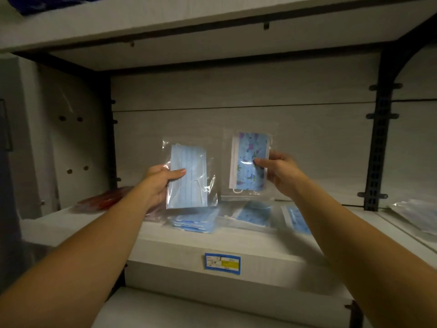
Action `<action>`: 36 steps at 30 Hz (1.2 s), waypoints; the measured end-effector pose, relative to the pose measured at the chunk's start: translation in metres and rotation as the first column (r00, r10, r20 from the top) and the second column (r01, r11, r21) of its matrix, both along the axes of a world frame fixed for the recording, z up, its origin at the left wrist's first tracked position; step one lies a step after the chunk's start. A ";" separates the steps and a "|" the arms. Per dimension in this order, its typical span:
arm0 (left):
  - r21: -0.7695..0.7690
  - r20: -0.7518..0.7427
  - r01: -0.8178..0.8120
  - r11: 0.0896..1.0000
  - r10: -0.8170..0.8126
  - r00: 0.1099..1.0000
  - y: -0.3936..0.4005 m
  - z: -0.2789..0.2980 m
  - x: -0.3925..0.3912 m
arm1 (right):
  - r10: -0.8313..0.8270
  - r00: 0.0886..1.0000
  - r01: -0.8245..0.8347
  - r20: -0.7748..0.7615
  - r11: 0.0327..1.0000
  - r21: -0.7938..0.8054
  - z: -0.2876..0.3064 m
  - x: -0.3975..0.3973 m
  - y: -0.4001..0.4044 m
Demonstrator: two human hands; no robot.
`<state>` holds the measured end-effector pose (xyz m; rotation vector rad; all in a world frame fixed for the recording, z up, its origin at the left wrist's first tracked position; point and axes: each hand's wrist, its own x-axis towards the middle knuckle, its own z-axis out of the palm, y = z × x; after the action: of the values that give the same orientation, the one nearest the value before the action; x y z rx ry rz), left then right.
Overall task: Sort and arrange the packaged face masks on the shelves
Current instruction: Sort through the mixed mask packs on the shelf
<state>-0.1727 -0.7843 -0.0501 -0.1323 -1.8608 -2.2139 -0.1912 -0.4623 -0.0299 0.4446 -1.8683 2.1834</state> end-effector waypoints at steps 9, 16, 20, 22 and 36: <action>-0.248 0.114 0.100 0.964 -0.074 0.991 0.015 -0.036 -0.030 | 0.012 0.999 -0.011 0.034 1.000 -0.029 -0.027 -0.009 0.005; -0.668 0.001 -0.054 0.742 0.073 0.997 0.007 -0.052 -0.047 | 0.052 0.998 -0.051 0.032 0.998 -0.026 -0.033 -0.013 0.001; -0.757 -0.105 -0.168 0.632 0.137 0.985 0.008 -0.053 -0.049 | 0.039 0.999 -0.038 0.016 0.998 -0.047 -0.034 -0.007 0.002; -0.774 -0.132 -0.211 0.596 0.174 0.976 0.008 -0.049 -0.050 | 0.030 0.999 -0.030 0.011 0.998 -0.054 -0.032 -0.002 0.006; -0.780 -0.359 -0.255 0.572 -0.075 0.930 0.097 -0.020 -0.057 | -0.146 0.988 0.154 0.058 0.972 -0.179 -0.022 0.047 0.099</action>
<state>-0.2293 -0.6872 -0.0704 -0.5445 -2.4170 -0.9607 -0.1446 -0.3628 -0.0519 0.2129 -1.6439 2.2518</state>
